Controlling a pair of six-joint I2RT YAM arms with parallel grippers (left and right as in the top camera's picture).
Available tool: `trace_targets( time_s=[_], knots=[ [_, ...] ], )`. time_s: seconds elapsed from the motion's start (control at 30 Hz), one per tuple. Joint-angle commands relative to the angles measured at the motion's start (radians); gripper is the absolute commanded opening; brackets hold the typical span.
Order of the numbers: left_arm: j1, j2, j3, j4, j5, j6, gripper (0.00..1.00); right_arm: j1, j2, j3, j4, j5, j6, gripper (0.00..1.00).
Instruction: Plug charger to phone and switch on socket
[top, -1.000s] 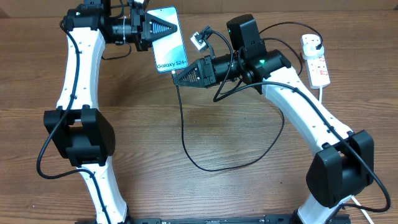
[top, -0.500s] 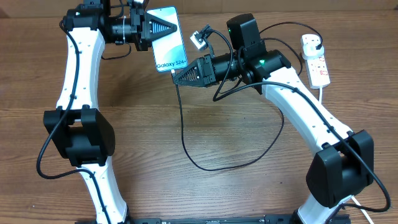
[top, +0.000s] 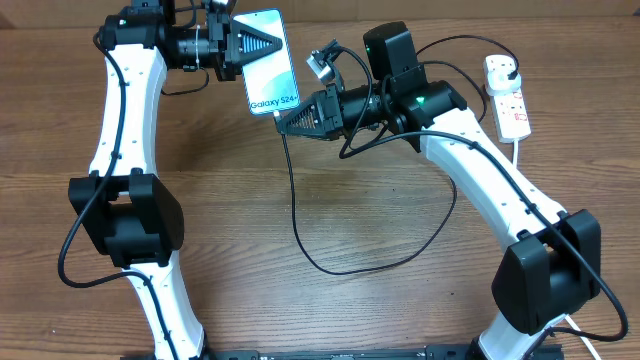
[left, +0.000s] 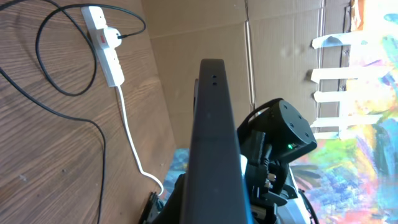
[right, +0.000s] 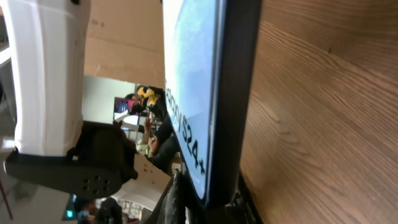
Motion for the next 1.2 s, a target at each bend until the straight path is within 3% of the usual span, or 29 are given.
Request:
trace_targets(
  time_s=[0.0, 0.63, 0.9, 1.17],
  knots=[
    [-0.012, -0.009, 0.002, -0.013, 0.06, -0.007, 0.04, -0.01, 0.007, -0.004, 0.029, 0.133, 0.092, 0.04],
    [-0.03, -0.009, 0.002, -0.013, 0.06, -0.009, 0.04, -0.006, 0.007, -0.004, 0.114, 0.174, 0.18, 0.04],
    [-0.029, -0.009, 0.002, -0.012, -0.004, -0.167, 0.04, -0.006, 0.007, -0.004, 0.116, 0.21, 0.22, 0.04],
    [-0.029, -0.009, 0.002, -0.016, -0.056, -0.216, 0.04, -0.006, 0.007, -0.004, 0.118, 0.229, 0.25, 0.04]
  ],
)
